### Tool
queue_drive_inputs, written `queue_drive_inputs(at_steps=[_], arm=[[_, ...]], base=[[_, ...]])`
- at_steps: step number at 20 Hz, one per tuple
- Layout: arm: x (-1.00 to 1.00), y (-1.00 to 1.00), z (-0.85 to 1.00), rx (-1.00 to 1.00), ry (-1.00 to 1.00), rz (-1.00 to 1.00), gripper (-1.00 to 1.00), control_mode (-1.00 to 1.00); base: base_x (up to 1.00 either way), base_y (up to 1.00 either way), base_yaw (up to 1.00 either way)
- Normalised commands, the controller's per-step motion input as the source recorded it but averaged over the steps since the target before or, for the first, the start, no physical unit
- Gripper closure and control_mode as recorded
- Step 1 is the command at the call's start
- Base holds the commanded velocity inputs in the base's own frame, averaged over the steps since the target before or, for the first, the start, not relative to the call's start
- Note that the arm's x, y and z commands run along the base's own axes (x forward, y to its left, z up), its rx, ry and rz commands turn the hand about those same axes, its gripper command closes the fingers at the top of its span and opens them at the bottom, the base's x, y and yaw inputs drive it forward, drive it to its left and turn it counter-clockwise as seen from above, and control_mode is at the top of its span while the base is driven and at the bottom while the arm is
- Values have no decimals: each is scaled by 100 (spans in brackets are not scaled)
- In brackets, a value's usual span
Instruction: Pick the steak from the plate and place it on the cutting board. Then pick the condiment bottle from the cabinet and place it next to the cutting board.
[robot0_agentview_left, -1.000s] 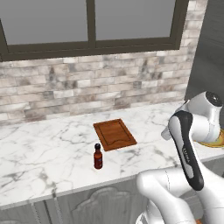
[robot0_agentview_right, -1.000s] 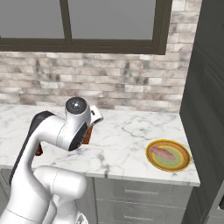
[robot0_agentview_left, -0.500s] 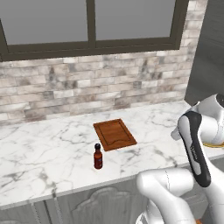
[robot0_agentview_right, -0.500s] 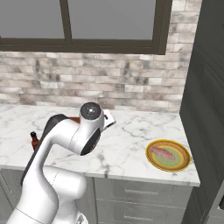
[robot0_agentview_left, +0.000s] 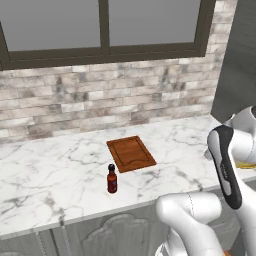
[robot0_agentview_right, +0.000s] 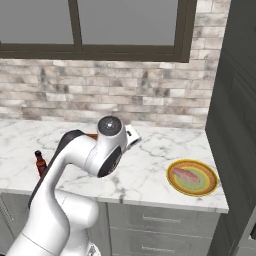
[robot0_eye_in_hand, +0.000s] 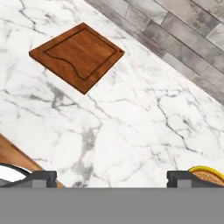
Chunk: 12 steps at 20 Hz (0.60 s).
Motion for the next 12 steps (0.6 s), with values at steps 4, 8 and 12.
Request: queue_drive_inputs(at_steps=[4,8,12], arm=[[0,-29,0,-20,9,-3,-100,-100],[0,-35,0,-21,10,-5,-100,-100],[-1,-38,-1,-14,12,-8,-100,-100]], base=[[0,0,0],[0,0,0],[0,0,0]])
